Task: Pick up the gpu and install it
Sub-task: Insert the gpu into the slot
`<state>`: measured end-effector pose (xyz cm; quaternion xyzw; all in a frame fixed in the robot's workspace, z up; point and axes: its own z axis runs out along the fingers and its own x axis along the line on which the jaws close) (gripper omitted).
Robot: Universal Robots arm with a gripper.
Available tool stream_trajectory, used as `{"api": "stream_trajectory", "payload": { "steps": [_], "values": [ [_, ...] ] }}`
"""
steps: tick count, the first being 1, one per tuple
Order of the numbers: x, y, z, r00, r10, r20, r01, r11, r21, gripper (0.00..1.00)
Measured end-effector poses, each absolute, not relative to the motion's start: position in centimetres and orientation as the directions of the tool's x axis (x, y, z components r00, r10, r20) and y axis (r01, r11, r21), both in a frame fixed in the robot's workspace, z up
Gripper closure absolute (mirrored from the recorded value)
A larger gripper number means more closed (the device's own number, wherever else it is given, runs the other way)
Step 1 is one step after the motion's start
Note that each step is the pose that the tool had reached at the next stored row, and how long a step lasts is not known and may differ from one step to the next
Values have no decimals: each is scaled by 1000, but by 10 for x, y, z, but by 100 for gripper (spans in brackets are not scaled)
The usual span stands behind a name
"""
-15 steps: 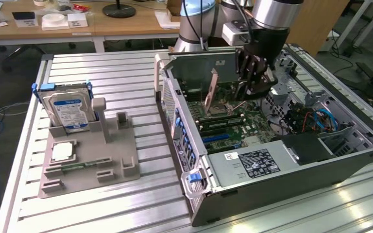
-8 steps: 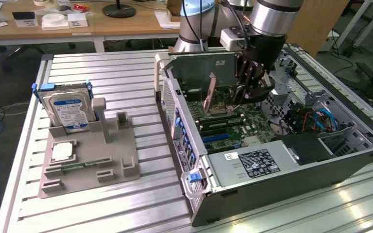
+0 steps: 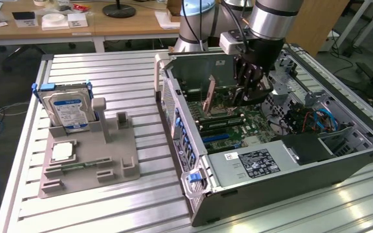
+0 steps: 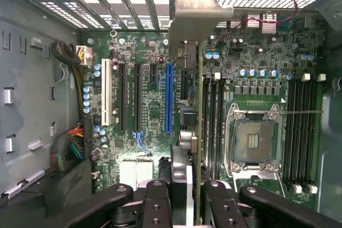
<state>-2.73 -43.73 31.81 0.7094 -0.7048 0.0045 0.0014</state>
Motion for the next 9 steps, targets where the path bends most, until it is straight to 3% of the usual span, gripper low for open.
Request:
{"api": "stream_trajectory", "payload": {
  "steps": [9],
  "values": [
    [-27, -437, 310, 7, -1000, 8, -1000, -7, -4, 72]
  ]
}}
